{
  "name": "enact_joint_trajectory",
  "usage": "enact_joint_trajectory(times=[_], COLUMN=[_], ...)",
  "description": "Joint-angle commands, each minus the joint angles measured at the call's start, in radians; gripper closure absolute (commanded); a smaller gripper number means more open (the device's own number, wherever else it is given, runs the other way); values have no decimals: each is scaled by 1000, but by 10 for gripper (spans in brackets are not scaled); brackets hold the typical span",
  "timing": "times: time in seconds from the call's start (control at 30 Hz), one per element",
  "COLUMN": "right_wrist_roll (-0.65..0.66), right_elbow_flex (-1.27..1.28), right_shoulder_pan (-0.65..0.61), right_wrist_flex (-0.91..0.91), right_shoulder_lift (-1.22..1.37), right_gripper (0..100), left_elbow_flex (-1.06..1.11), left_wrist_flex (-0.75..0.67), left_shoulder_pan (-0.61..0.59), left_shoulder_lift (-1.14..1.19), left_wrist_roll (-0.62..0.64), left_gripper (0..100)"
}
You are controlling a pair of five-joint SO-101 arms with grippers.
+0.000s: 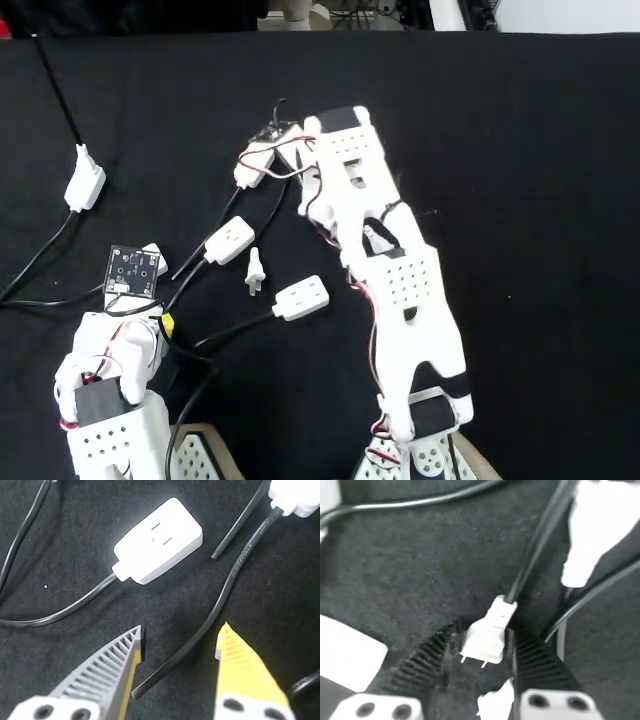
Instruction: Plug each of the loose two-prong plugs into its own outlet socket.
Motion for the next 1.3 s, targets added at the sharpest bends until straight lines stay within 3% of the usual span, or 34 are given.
enact_joint_trajectory(times=[0.0, 0.17, 0.4, 0.6, 0.73, 0.93, 1.07, 1.2, 1.27], right_wrist_roll=[9, 3, -103, -91, 11, 94, 92, 92, 92], right_elbow_flex=[-85, -145, -237, 116, 410, 719, 777, 753, 711], right_shoulder_pan=[75, 72, 60, 64, 64, 60, 60, 43, 41], right_wrist_flex=[9, 12, 40, 38, 29, -132, -224, -196, -143], right_shoulder_lift=[25, 51, 12, -226, -438, -596, -555, -524, -524], right_gripper=[844, 992, 986, 986, 986, 986, 897, 751, 734], left_elbow_flex=[-2, -2, -2, -2, -2, -2, -2, -2, -2], left_wrist_flex=[-3, -3, -3, -3, -3, -3, -3, -3, -3], left_shoulder_pan=[-13, -13, -13, -13, -13, -13, -13, -13, -13], left_shoulder_lift=[-6, -6, -6, -6, -6, -6, -6, -6, -6], left_wrist_roll=[-8, -8, -8, -8, -8, -8, -8, -8, -8], left_gripper=[762, 762, 762, 762, 762, 762, 762, 762, 762])
